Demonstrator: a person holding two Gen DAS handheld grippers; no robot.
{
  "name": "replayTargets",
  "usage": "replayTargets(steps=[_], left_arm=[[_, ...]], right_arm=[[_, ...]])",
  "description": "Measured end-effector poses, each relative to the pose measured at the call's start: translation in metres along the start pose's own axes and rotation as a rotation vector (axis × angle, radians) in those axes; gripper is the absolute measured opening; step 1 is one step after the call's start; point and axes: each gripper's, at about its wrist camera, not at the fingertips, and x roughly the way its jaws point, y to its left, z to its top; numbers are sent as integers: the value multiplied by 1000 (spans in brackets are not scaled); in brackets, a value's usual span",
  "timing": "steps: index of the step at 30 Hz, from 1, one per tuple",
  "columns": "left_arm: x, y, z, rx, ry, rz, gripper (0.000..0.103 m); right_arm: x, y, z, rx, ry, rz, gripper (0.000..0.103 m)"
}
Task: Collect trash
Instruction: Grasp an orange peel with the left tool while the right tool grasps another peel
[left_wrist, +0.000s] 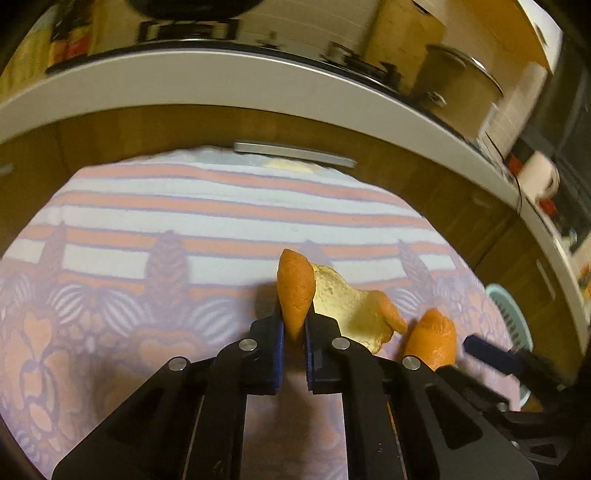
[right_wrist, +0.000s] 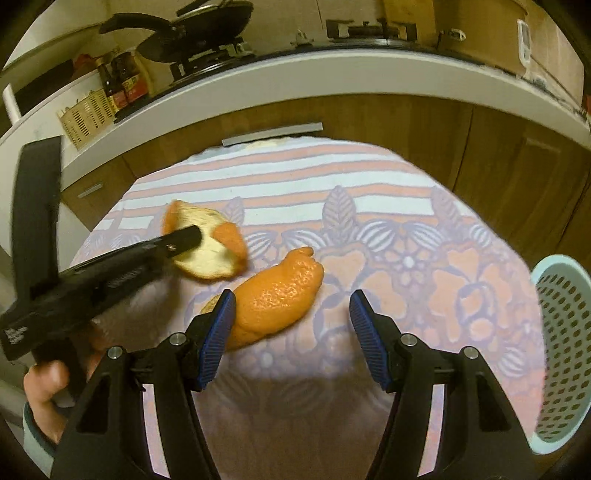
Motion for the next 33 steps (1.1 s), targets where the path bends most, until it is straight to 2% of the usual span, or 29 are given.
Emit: replayTargets(steps=[4, 7, 12, 13, 14, 15, 19, 23, 33], left_arm=[[-3, 17, 2, -79, -6, -18, 7], [-5, 15, 1, -68, -15, -2, 6], [-7, 9, 0, -39, -26, 29, 6], [-7, 10, 0, -43, -25, 27, 7], [-6, 11, 0, -47, -24, 24, 7], [-6, 12, 0, -50, -24, 22, 7], [-9, 13, -1, -53, -35, 18, 7], [-14, 9, -2, -44, -54, 9, 6], [-46, -17, 7, -30, -107, -114, 6]], right_arm=[[9, 4, 1, 11, 2, 24, 60], [17, 9, 2, 8, 17, 35, 61], [17, 20, 0, -50, 2, -9, 60], [16, 22, 0, -56, -1, -6, 55], [16, 22, -1, -61, -1, 9, 44], [15, 24, -2, -70, -8, 8, 43], [8, 26, -5, -80, -38, 4, 28], [-3, 23, -6, -78, -62, -4, 23], [-58, 0, 1, -50, -174, -47, 16]])
